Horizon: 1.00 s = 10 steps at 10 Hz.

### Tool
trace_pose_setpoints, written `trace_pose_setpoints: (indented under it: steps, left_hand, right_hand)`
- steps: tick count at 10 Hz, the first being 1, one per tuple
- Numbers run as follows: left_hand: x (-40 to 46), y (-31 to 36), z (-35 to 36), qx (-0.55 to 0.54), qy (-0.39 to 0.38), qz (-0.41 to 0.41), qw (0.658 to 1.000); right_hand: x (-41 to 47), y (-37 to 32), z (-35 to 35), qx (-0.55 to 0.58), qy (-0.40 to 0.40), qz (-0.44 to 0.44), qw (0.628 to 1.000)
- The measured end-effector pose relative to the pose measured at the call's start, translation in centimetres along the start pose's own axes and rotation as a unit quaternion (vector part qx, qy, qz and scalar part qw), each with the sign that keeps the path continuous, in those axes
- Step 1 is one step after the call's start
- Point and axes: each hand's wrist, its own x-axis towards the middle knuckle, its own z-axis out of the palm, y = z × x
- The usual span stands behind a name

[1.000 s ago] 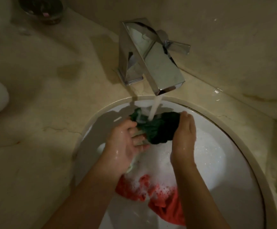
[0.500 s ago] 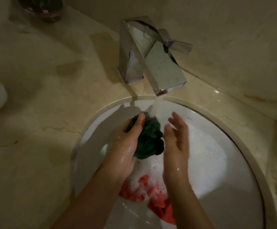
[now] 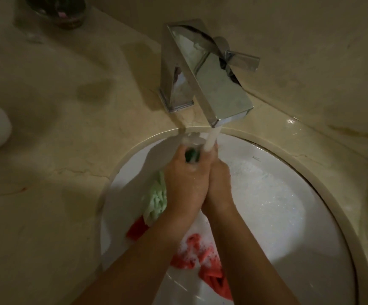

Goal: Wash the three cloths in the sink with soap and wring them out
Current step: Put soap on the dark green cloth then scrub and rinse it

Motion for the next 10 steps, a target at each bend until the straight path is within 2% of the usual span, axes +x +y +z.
trace_pose_setpoints:
  steps: [1, 2, 3, 4, 5, 6, 7, 8, 9, 10]
  left_hand:
    - [0.4, 1.0, -0.1, -0.055, -0.048, -0.126, 0.989]
    - [0.9, 1.2, -0.7, -0.127, -0.041, -0.253, 0.958]
    - [0.7, 0.8, -0.9, -0.201, -0.067, -0.317, 0.925]
    - [-0.2, 1.4, -1.9, -0.265, -0.101, -0.364, 0.887]
    - [-0.7, 1.2, -3.4, -0.299, -0.15, -0.347, 0.876]
    - [-0.7, 0.9, -4.9, -0.313, -0.182, -0.328, 0.872]
    - [-0.7, 1.4, -5.4, -0.305, -0.23, -0.289, 0.878]
    - [-0.4, 1.8, -5.4, -0.296, -0.194, -0.263, 0.898]
    - [-0.2, 2.1, -5.0, -0.326, -0.161, -0.257, 0.895]
    - [-0.1, 2.2, -4.4, -0.35, -0.126, -0.264, 0.89]
  right_hand:
    - [0.4, 0.9, -0.1, -0.09, -0.021, -0.061, 0.994]
    - [0.4, 1.4, 0.0, -0.137, 0.025, -0.111, 0.984]
    - [-0.2, 1.3, 0.0, -0.218, 0.06, -0.195, 0.954]
    - [-0.4, 0.9, -0.6, -0.228, 0.084, -0.171, 0.955]
    - [-0.2, -0.7, -2.3, -0.113, 0.114, -0.068, 0.985]
    - [-0.3, -2.2, -3.8, -0.064, 0.077, -0.059, 0.993]
    - [-1.4, -2.7, -4.4, -0.099, -0.038, -0.128, 0.986]
    - [-2.3, -2.7, -4.8, -0.1, -0.118, -0.219, 0.963]
    - [-3.1, -2.2, -4.2, -0.071, -0.077, -0.155, 0.982]
    - [-3.1, -0.5, -3.2, -0.14, -0.037, -0.082, 0.986]
